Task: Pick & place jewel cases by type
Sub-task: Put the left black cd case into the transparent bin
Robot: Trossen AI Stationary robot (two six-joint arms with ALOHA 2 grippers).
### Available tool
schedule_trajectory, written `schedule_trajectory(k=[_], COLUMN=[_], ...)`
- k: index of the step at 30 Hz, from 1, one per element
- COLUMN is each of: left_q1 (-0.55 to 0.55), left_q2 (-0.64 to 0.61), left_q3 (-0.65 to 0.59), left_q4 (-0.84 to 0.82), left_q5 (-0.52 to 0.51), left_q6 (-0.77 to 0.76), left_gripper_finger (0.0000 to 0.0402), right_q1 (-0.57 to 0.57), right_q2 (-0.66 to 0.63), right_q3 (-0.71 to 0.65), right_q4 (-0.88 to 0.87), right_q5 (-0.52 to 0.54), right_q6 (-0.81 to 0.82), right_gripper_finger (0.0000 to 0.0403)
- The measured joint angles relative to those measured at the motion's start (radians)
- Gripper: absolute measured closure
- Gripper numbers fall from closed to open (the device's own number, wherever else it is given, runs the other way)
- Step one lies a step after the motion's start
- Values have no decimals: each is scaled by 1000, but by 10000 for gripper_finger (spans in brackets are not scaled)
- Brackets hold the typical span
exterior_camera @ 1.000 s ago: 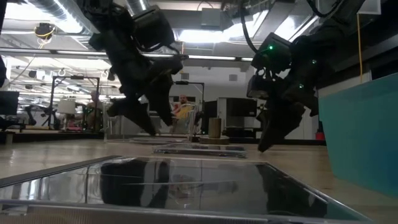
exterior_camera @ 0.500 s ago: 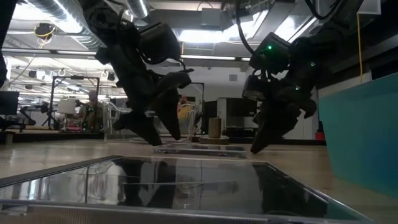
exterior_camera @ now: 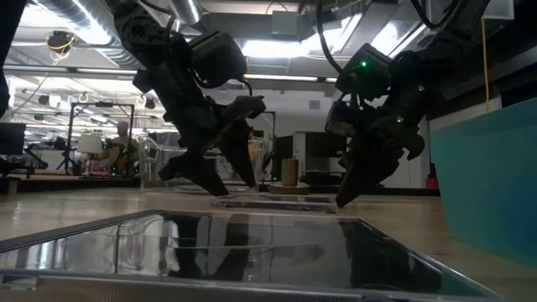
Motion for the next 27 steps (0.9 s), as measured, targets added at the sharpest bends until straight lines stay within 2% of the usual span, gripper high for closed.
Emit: schedule_trajectory(k=[27], left_q1=[-22], left_q2=[-70], left_q3=[-4], left_q4=[3], left_q5=[1], left_q6=[-21], left_gripper_finger=[184], right_q1=[0], right_q2=[-1], right_q3=[0], right_q4=[0], right_q5=[0], right_q6=[-28], right_gripper_finger=[398])
